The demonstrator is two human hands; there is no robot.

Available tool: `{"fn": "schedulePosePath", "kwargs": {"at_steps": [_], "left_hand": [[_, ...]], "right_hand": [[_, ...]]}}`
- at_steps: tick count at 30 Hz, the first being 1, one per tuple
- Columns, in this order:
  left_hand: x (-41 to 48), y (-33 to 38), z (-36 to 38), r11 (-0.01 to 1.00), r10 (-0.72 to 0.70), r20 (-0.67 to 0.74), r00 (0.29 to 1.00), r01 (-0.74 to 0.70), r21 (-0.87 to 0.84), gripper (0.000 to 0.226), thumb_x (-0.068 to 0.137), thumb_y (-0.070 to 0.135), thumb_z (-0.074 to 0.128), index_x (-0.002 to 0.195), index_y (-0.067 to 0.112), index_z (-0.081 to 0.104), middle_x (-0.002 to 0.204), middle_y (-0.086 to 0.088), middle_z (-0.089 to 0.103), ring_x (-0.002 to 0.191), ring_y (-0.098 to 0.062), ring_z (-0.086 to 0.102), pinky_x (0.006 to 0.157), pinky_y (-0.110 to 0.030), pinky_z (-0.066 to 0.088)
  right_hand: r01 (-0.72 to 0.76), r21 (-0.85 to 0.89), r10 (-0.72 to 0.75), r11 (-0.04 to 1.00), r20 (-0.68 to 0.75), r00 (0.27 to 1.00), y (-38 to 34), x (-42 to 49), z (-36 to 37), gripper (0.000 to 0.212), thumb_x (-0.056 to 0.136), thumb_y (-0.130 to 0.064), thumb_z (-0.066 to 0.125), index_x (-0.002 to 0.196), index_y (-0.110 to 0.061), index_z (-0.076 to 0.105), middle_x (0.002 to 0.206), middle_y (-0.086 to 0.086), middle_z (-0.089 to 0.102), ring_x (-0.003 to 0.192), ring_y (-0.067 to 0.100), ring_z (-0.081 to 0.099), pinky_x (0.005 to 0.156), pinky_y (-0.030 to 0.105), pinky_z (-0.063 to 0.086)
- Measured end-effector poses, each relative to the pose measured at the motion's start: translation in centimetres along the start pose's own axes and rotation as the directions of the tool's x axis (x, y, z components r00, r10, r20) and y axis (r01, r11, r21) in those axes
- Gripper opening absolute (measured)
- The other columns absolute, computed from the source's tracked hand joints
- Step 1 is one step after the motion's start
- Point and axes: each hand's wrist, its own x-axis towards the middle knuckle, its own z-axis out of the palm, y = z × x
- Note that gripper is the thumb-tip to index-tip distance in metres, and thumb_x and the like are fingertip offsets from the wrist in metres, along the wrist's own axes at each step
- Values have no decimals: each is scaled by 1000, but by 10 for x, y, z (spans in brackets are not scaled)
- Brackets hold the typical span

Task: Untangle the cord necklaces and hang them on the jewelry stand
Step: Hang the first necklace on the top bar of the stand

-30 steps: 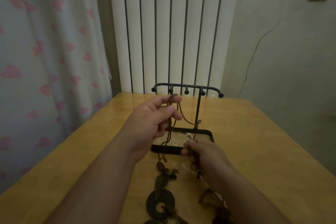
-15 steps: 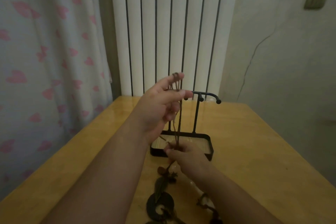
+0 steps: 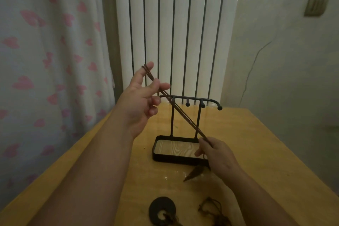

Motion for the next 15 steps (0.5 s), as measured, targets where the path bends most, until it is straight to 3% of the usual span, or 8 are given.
{"fn": "schedulePosePath", "kwargs": {"at_steps": [4,7,10,12,13,15], "left_hand": [[4,-3,-5,1000,10,-61,998,-10,-1,34,102,20,50,129,37,57,98,-4,68,62,-9,49,50,-22,37],[8,-7,-10,1000,9,-136,991,-10,-6,31,100,20,53,127,34,60,102,-1,61,67,-10,47,52,-23,38],[12,-12,-14,999,-1,-189,982,8,37,29,98,29,57,125,37,64,108,5,51,79,-11,44,63,-26,40],[14,-14,-13,997,-20,-194,981,34,70,33,97,39,55,129,38,62,118,6,49,96,-14,46,74,-30,39],[15,-15,-13,995,-34,-195,980,50,81,38,97,43,53,134,37,58,127,5,49,107,-16,47,79,-33,40],[19,-17,-11,992,-58,-203,978,79,98,48,96,50,50,142,35,50,144,4,44,128,-21,42,93,-39,39]], "right_hand": [[-56,227,51,972,25,998,0,2,-8,30,102,-31,46,89,-11,65,69,4,61,67,19,61,79,46,55],[-138,453,107,881,95,990,0,4,-16,26,102,-23,47,87,-6,58,64,4,44,54,18,42,57,39,50],[-166,720,99,674,135,986,1,5,-26,19,92,-12,47,73,-14,45,64,2,31,54,16,29,52,32,31],[-149,828,99,540,112,989,-2,7,-31,22,91,-17,49,71,-14,45,62,2,29,54,16,27,52,32,28],[-127,843,117,523,76,990,-5,8,-33,25,95,-22,49,71,-14,47,61,1,31,53,16,28,53,32,28],[-52,774,146,630,-53,988,-14,12,-36,31,101,-30,47,75,-14,50,61,1,35,54,16,33,55,33,33]]}}
